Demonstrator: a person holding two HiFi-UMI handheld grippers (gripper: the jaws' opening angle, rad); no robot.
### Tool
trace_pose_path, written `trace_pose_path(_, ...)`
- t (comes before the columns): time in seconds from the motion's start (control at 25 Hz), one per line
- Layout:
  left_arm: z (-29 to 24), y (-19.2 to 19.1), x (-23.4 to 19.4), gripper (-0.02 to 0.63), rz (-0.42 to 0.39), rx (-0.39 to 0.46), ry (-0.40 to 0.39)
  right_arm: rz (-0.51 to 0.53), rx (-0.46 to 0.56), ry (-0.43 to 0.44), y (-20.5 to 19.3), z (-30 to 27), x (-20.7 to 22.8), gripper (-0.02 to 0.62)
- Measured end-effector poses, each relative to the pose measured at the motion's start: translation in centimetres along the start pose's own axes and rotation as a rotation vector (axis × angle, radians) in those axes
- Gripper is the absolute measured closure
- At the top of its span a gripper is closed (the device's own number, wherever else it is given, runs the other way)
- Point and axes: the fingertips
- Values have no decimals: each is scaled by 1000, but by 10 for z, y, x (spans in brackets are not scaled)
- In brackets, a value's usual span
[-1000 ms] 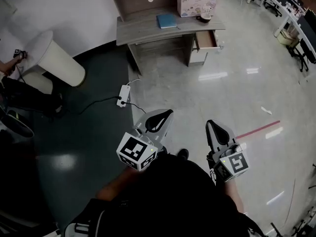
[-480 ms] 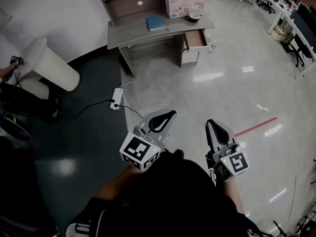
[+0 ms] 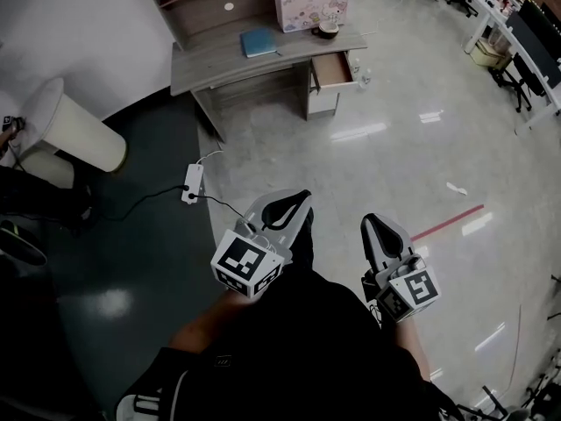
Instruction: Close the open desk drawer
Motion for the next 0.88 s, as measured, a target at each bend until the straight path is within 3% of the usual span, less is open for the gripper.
trace_pose_path(0.28, -64, 7, -58, 597, 18, 9, -11, 5, -20, -33, 16, -54, 59, 568)
trace_pose_path(0.88, -226, 66, -212, 597, 6, -1, -111, -43, -36, -107, 94, -225, 197, 566)
Point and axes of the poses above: the fingertips, and each gripper's own axes: z backward along the fingers, x to its right, y out of its top, and after that the axes turned 5 degrees about -x, right-handed
